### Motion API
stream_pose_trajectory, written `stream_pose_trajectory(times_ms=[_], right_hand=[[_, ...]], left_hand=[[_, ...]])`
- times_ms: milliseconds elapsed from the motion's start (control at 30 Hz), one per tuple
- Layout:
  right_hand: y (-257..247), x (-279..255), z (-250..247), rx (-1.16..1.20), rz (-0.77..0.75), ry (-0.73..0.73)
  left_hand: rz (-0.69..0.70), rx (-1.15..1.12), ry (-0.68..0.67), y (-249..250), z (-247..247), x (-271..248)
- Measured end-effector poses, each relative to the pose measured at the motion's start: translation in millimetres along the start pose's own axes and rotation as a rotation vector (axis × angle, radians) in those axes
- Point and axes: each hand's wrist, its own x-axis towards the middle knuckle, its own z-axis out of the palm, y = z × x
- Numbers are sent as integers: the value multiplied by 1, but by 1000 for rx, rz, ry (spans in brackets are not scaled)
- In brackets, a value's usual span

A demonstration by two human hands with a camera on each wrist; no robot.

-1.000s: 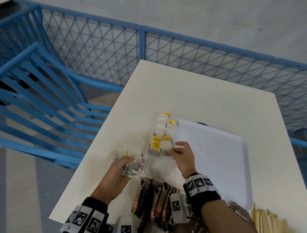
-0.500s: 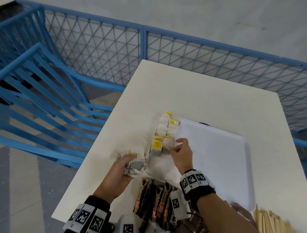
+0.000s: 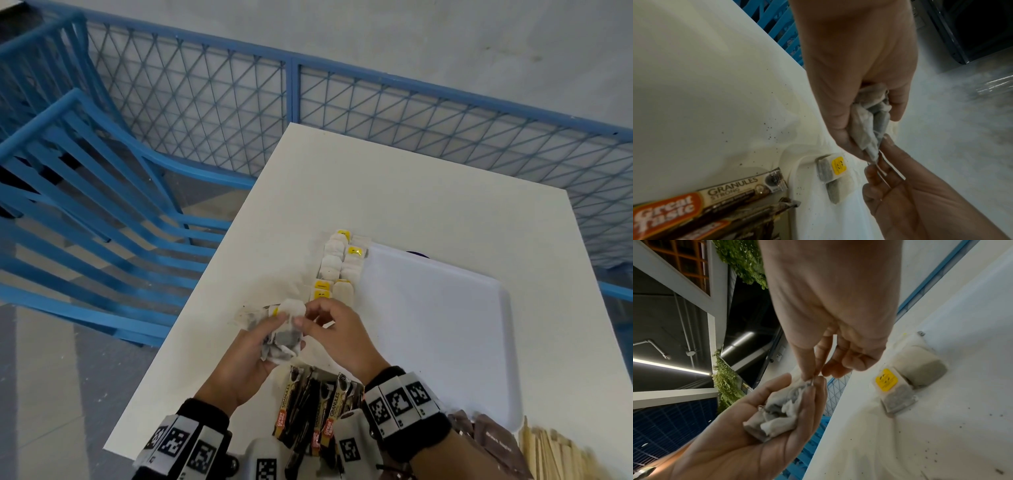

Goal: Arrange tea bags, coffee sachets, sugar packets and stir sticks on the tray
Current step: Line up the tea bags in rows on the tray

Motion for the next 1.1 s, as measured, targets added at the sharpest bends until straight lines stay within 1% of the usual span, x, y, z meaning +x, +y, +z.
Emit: stream_pose_trajectory(times_ms=[133,267,333,467,567,633,700,767,867,933,1033,1100], right_hand=[[2,1,0,37,25,30],[1,1,-3,118,105,47],[0,-1,-4,138,137,17],[2,-8,-1,116,153,-100],[4,-11,-2,149,160,-114],[6,-12,-4,209,191,-83],[11,-11,-9,216,220,-27],[19,-10,-17,175,239,38],[33,-7,-31,119,278,155],[42,-4,-39,81,309,220],[52,1,-45,42,337,281],[54,5,-45,28,327,290]], left_hand=[[13,2,18,-2,-2,0],[-9,-27,58,-4,-6,2],[-37,-32,67,-5,-6,2],[-50,12,90,-7,-6,1],[-42,23,101,-7,-5,0],[-56,2,112,-7,-5,0],[-75,-70,112,-6,-6,-1],[-87,-145,109,-4,-8,-2],[-84,-185,107,-3,-8,-4],[-81,-173,112,-2,-7,-6],[-77,-203,108,-1,-5,-8],[-82,-241,93,0,-4,-8]])
